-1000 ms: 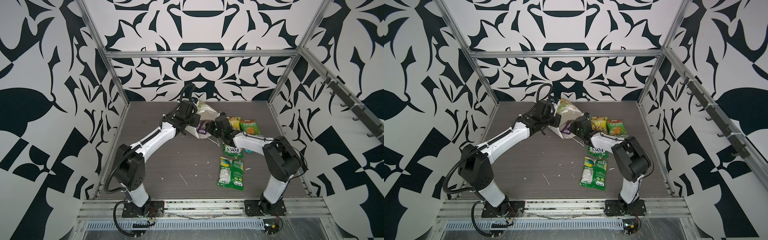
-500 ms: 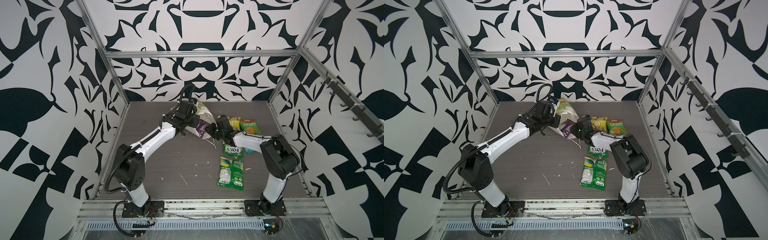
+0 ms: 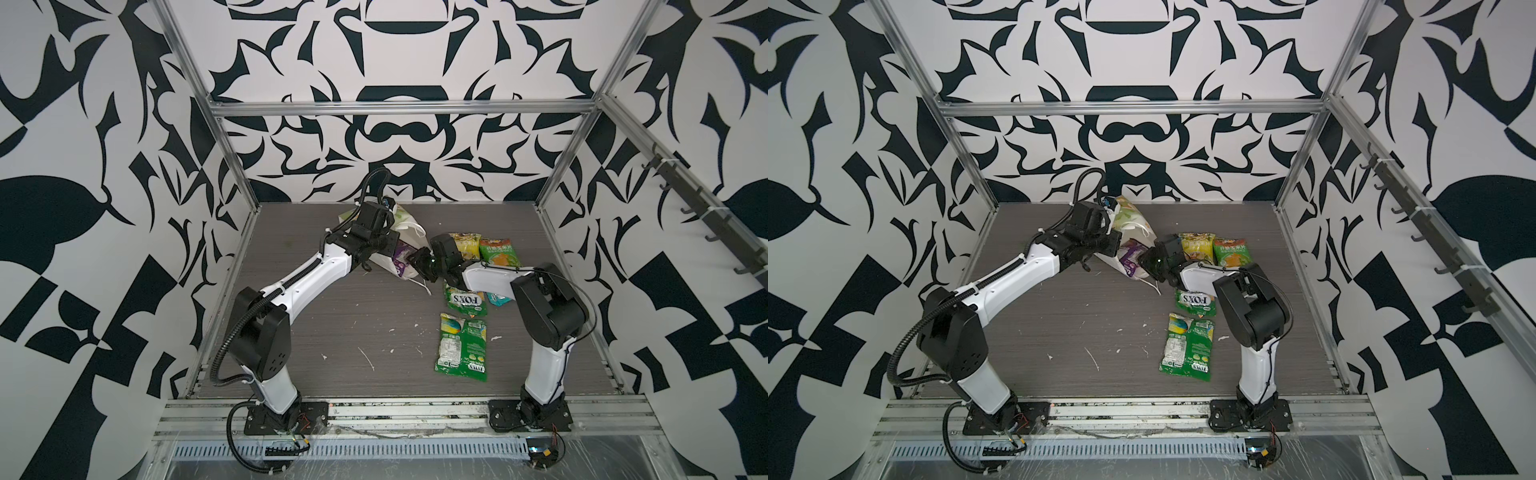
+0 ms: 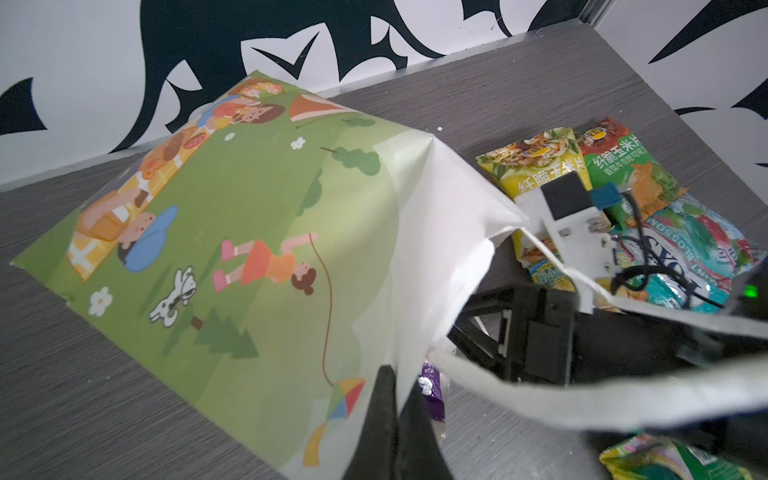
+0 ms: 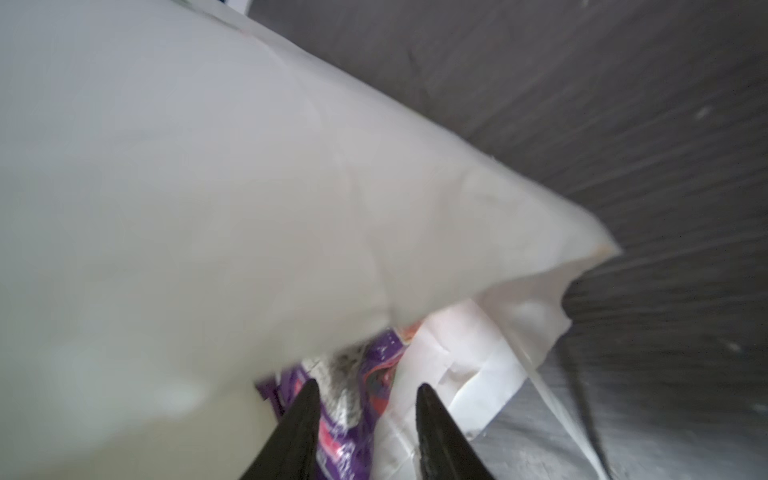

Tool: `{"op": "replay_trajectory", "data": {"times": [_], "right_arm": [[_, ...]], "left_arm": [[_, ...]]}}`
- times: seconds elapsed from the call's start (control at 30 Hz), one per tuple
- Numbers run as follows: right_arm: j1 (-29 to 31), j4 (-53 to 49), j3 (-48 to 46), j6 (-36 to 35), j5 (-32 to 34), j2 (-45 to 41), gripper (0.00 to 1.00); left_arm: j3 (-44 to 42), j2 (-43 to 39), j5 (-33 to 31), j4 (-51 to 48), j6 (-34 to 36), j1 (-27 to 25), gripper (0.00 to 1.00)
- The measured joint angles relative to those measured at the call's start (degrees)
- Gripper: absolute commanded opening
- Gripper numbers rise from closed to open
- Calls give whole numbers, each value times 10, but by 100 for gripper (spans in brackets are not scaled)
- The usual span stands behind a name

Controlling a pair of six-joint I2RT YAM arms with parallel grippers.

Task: Take the snacks out of the paper bag
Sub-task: 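Lower the purple packet onto the table beside the other packets and release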

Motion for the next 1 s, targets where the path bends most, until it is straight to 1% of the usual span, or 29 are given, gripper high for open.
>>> {"op": "replay_trajectory", "data": {"times": [0.23, 0.4, 0.43, 0.53, 0.67, 0.73, 0.87, 1.0], "right_arm": [[1, 0, 37, 21, -14, 43, 51], [5, -8, 82, 30, -11, 72, 52], [7, -14, 92, 31, -8, 79, 50], [14, -29, 111, 37, 3, 95, 37], [19, -35, 125, 50, 15, 107, 13], [20, -35, 127, 56, 23, 107, 6], [23, -35, 127, 58, 37, 104, 0], [23, -35, 111, 52, 44, 88, 0]], "left_arm": [[0, 3, 17, 6, -6, 0, 0], [-1, 6, 37, 16, -15, -1, 0], [-1, 7, 40, 18, -17, -1, 0], [-2, 11, 46, 21, -17, -3, 0], [-15, 11, 52, 26, -19, -6, 0], [-22, 11, 53, 29, -19, -7, 0], [-29, 10, 51, 35, -19, -9, 0], [-32, 10, 39, 37, -19, -9, 0]]}}
